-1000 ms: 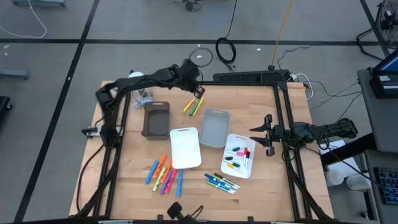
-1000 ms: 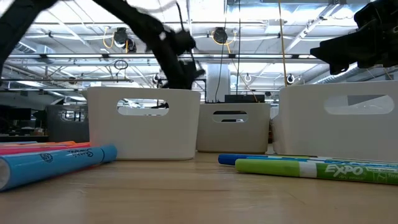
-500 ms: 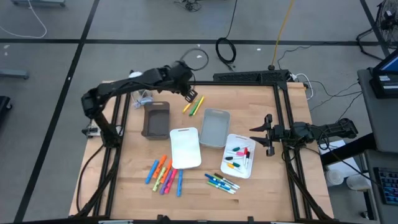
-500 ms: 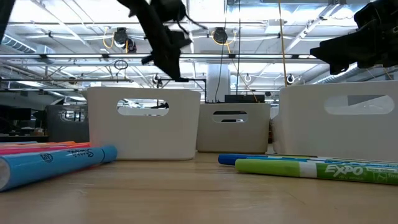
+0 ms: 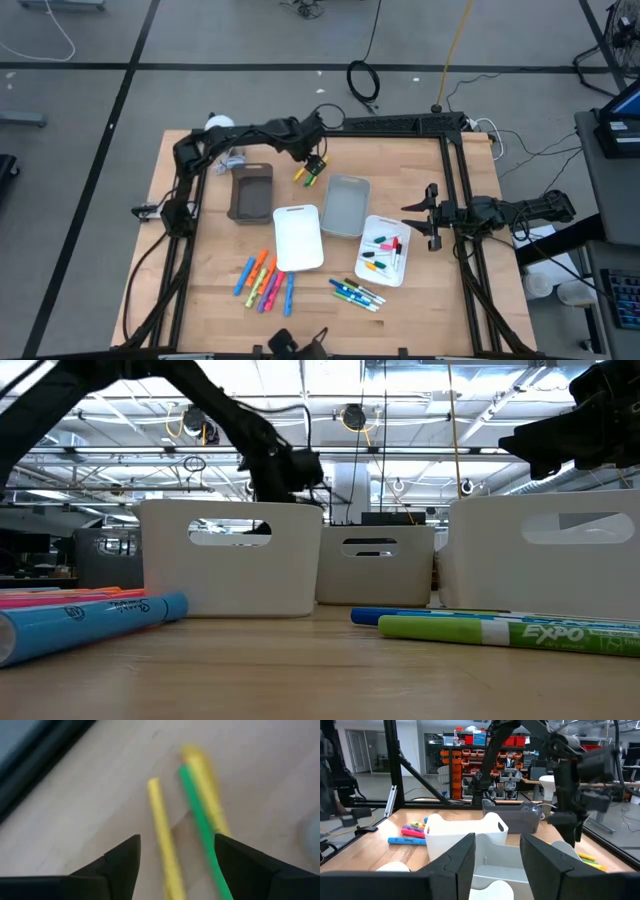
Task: Pick & Place Markers
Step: Put the left yellow pen into the black bin
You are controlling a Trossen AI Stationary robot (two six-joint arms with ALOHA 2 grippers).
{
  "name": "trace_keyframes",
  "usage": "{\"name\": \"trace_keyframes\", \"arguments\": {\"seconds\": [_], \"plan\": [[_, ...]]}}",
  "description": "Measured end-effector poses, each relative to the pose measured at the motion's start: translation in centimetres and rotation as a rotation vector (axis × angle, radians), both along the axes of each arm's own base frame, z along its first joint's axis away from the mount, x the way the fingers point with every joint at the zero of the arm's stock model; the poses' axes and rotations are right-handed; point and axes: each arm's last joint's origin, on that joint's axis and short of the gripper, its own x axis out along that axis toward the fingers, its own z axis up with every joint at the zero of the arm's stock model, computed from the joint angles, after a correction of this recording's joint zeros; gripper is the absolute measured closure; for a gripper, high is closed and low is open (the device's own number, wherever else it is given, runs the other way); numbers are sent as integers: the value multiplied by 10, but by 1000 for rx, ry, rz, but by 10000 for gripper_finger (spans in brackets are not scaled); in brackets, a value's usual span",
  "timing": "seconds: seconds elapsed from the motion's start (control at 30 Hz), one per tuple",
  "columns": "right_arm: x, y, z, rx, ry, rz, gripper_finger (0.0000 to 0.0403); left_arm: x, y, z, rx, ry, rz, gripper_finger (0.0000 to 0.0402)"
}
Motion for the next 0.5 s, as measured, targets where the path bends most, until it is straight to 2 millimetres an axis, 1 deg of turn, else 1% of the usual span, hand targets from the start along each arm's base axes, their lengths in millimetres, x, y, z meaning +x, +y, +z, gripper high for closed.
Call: {"name": "trace_keyframes", "arguments": {"seconds": [0.13, 0.47, 0.5], "plan": [[0, 0, 0, 0, 0, 0, 258, -4, 5, -13, -57, 28, 15, 161], [0, 0, 0, 0, 0, 0, 259, -8, -7, -17, -116, 125, -15, 202], [0, 0, 0, 0, 0, 0, 259, -8, -8, -21, -115, 135, -17, 206]]}}
